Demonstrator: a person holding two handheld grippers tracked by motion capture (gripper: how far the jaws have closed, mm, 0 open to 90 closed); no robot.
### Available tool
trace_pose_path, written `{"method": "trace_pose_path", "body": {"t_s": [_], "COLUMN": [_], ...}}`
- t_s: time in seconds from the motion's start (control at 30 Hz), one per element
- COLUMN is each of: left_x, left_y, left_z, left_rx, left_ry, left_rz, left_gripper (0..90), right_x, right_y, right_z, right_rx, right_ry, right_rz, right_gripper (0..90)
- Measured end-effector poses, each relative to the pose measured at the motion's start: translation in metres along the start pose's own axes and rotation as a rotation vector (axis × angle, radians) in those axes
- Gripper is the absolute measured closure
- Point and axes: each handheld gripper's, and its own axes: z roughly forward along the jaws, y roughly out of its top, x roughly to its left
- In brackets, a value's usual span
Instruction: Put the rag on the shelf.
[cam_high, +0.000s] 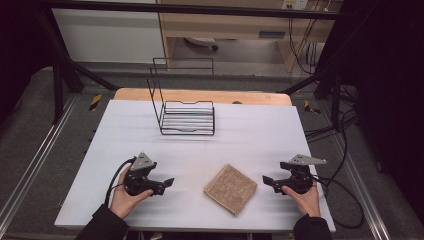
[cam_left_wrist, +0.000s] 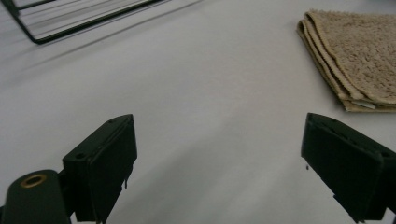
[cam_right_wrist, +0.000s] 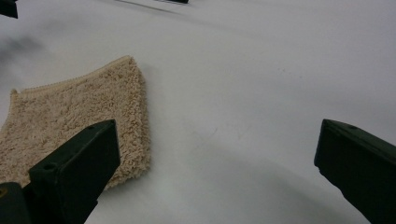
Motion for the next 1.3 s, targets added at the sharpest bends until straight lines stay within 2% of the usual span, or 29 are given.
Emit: {"method": "trace_pose_path", "body": {"t_s": [0.27, 0.63, 0.7, 0.77, 0.93, 1.03, 1.13, 1.2, 1.3], "left_x": [-0.024, -0.052, -0.06, -0.065, -0.074, -0.08, -0.082, -0.085, -0.086], "left_y": [0.013, 0.03, 0.033, 0.036, 0.041, 0.042, 0.042, 0.041, 0.04], "left_z": [0.02, 0.043, 0.05, 0.055, 0.063, 0.071, 0.075, 0.078, 0.078], "left_rx": [0.027, 0.046, 0.056, 0.062, 0.08, 0.108, 0.124, 0.154, 0.157], "left_ry": [-0.024, -0.047, -0.081, -0.096, -0.105, -0.118, -0.119, -0.124, -0.138], "left_rz": [0.045, 0.069, 0.064, 0.063, 0.071, 0.049, 0.04, 0.04, 0.026], "left_gripper": [11.4, 19.2, 20.7, 22.2, 30.3, 36.4, 41.6, 48.2, 56.4], "right_x": [0.0, 0.001, 0.001, 0.001, 0.001, 0.001, 0.001, 0.001, 0.001], "right_y": [-0.001, 0.0, -0.001, -0.001, -0.001, 0.0, 0.0, 0.0, 0.0], "right_z": [0.0, 0.0, 0.001, 0.001, 0.001, 0.001, 0.001, 0.002, 0.002], "right_rx": [0.004, 0.002, 0.006, 0.006, 0.006, 0.008, 0.012, 0.014, 0.016], "right_ry": [-0.001, -0.002, -0.003, -0.004, -0.003, -0.003, -0.002, -0.002, 0.0], "right_rz": [-0.003, 0.001, -0.003, -0.002, 0.001, 0.003, 0.003, 0.0, 0.003], "right_gripper": [0.8, 0.8, 0.9, 0.9, 1.1, 1.3, 1.5, 1.8, 2.1]}}
